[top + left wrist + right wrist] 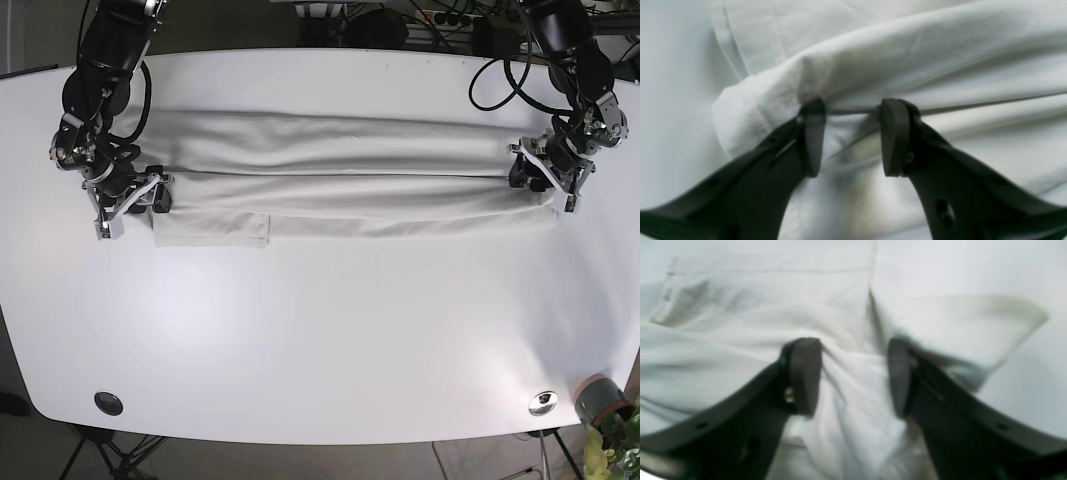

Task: Fold the T-shirt properly
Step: 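Move the right gripper along the folded edge to a new spot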

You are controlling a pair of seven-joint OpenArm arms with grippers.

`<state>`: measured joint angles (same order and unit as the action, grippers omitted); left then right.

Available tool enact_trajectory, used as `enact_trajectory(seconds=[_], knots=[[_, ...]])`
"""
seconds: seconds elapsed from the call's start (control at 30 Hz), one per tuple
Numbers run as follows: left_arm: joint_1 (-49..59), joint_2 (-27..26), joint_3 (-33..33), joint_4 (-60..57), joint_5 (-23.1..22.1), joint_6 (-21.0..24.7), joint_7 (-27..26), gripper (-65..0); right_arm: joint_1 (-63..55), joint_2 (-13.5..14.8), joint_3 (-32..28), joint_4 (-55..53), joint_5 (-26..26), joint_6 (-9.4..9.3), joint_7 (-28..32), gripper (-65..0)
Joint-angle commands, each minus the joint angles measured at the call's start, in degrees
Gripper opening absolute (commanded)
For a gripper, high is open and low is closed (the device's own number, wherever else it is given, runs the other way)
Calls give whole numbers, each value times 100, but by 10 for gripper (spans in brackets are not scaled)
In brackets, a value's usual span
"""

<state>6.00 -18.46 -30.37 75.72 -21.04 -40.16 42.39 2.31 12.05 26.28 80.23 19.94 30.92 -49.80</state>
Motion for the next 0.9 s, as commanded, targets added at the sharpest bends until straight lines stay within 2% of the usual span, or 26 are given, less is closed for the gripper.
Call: enact_trajectory(seconds=[0.0, 0.13, 0.47, 0.7, 0.87], knots=[[11, -75, -18, 1, 165, 16, 196, -404, 178, 109, 40, 448, 41, -37, -44, -268], [20, -66, -18, -8, 165, 16, 196, -404, 372, 91, 31, 659, 14, -72, -158, -205], [20, -57, -18, 1, 165, 16, 196, -404, 1260, 206, -4, -572, -30, -81, -158, -205], [29, -66, -18, -16, 165, 16, 196, -404, 1708, 276, -567, -1372, -38, -89, -123, -205], [29, -57, -18, -16, 165, 16, 196, -404, 1884, 250, -663, -1741, -38, -89, -123, -205]])
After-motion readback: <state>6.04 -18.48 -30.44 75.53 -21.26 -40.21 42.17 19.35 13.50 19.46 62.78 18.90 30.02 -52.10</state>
